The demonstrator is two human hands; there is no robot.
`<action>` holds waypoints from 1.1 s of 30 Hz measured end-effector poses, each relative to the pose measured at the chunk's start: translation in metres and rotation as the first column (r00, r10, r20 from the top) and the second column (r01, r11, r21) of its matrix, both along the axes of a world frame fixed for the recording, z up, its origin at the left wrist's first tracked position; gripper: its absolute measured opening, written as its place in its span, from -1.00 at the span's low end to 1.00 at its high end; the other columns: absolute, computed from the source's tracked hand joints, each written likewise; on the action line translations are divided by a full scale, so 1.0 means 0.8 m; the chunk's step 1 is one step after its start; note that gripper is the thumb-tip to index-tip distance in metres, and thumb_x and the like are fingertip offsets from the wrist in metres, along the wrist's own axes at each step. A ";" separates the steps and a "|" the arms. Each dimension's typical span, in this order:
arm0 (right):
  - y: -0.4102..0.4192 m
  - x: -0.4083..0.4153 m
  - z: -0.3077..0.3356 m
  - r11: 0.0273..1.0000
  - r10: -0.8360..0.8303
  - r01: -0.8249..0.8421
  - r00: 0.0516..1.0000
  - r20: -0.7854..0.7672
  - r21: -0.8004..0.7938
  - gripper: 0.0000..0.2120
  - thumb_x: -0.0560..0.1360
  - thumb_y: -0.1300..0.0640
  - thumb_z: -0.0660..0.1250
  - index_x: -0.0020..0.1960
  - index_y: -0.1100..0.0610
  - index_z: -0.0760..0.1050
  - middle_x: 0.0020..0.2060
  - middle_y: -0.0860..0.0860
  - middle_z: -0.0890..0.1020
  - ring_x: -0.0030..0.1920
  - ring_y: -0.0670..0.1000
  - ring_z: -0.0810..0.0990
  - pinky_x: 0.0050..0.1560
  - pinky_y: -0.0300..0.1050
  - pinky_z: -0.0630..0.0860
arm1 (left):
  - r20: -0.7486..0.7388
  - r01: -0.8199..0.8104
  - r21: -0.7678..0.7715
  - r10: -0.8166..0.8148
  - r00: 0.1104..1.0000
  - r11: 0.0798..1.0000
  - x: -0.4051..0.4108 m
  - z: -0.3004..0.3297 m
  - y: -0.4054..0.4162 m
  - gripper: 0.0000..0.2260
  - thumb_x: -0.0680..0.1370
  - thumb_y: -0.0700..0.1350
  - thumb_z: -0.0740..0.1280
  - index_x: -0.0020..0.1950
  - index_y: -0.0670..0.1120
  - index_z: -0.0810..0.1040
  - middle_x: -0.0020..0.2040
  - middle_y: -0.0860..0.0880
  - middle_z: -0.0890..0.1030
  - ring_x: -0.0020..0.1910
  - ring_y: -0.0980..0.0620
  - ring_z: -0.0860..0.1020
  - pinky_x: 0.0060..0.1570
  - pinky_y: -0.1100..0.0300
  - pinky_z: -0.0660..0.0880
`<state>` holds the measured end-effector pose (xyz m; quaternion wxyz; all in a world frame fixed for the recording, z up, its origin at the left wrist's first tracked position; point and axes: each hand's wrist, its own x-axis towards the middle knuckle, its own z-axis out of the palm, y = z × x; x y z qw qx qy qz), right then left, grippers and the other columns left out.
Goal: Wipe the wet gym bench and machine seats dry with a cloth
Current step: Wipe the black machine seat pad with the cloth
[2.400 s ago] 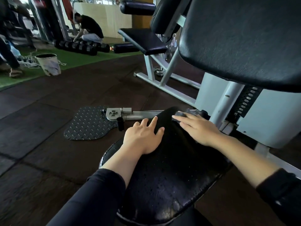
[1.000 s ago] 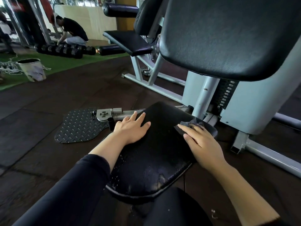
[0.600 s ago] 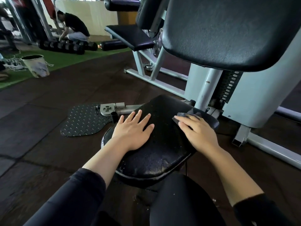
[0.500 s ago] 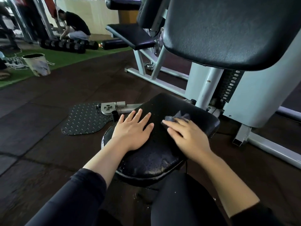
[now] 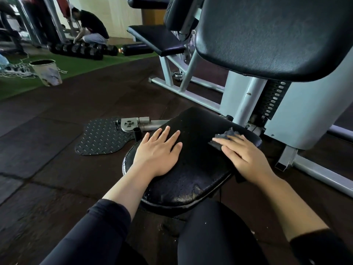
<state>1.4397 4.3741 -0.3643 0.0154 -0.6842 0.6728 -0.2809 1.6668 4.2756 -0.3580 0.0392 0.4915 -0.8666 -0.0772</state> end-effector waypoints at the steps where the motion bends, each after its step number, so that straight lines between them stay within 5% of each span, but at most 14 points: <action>1: -0.008 0.006 0.005 0.999 -0.024 0.024 0.999 -0.030 0.029 -0.68 0.62 -0.01 0.09 0.32 -0.26 0.38 0.36 -0.21 0.41 0.44 -0.16 0.21 0.41 -0.36 -0.14 | -0.004 -0.001 0.001 0.001 1.000 1.000 0.000 0.000 0.000 -0.53 0.65 0.18 -0.16 0.57 0.21 -0.07 0.60 0.08 -0.10 0.56 0.08 -0.13 0.52 0.01 -0.16; 6: -0.001 0.064 0.005 0.999 0.040 -0.036 0.978 -0.202 0.023 -0.64 0.62 -0.07 0.03 0.38 -0.20 0.34 0.35 -0.07 0.45 0.40 -0.02 0.31 0.39 -0.35 -0.19 | -0.015 -0.004 -0.005 0.003 1.000 1.000 -0.001 0.000 0.000 -0.55 0.66 0.15 -0.15 0.57 0.21 -0.06 0.60 0.08 -0.09 0.56 0.09 -0.12 0.52 0.02 -0.15; 12: 0.060 0.027 -0.020 0.965 0.260 -0.264 0.945 -0.197 0.009 -0.63 0.63 -0.04 0.03 0.42 -0.17 0.30 0.37 -0.14 0.40 0.42 -0.07 0.30 0.48 -0.01 0.15 | -0.009 0.003 -0.019 -0.003 1.000 1.000 0.000 0.001 0.003 -0.54 0.66 0.13 -0.15 0.57 0.19 -0.07 0.60 0.06 -0.09 0.56 0.08 -0.12 0.52 0.03 -0.15; 18: 0.026 -0.024 -0.008 1.000 0.015 -0.012 0.995 -0.098 0.028 -0.64 0.60 -0.11 0.00 0.37 -0.28 0.29 0.34 -0.23 0.37 0.42 -0.33 0.09 0.38 -0.49 -0.16 | -0.007 0.000 -0.015 0.000 1.000 1.000 -0.002 0.002 0.002 -0.54 0.66 0.14 -0.16 0.58 0.18 -0.07 0.60 0.06 -0.09 0.57 0.07 -0.12 0.52 0.03 -0.16; 23: -0.003 0.029 -0.002 0.999 0.025 -0.019 0.981 -0.193 0.033 -0.58 0.58 -0.12 -0.03 0.34 -0.14 0.42 0.30 -0.06 0.50 0.38 -0.01 0.36 0.43 -0.33 -0.13 | -0.003 -0.004 -0.011 0.004 1.000 1.000 -0.002 0.001 0.000 -0.54 0.66 0.13 -0.16 0.57 0.19 -0.07 0.60 0.07 -0.09 0.57 0.08 -0.12 0.52 0.03 -0.16; 29: 0.052 0.057 -0.009 0.937 0.345 -0.347 0.912 -0.222 0.029 -0.63 0.63 -0.01 0.02 0.41 -0.12 0.34 0.40 -0.16 0.37 0.45 -0.08 0.26 0.49 -0.07 0.08 | -0.026 -0.011 -0.023 0.010 1.000 1.000 0.000 0.000 0.001 -0.55 0.66 0.12 -0.14 0.57 0.19 -0.05 0.60 0.07 -0.08 0.56 0.09 -0.11 0.52 0.06 -0.16; 33: 0.054 0.000 -0.010 0.958 0.287 -0.279 0.941 -0.179 0.073 -0.63 0.62 -0.05 0.02 0.41 -0.20 0.29 0.40 -0.19 0.36 0.45 -0.08 0.26 0.49 -0.10 0.09 | -0.049 -0.009 -0.028 0.007 0.999 1.000 -0.001 -0.002 0.001 -0.55 0.66 0.12 -0.14 0.57 0.19 -0.04 0.60 0.08 -0.07 0.56 0.09 -0.11 0.52 0.06 -0.16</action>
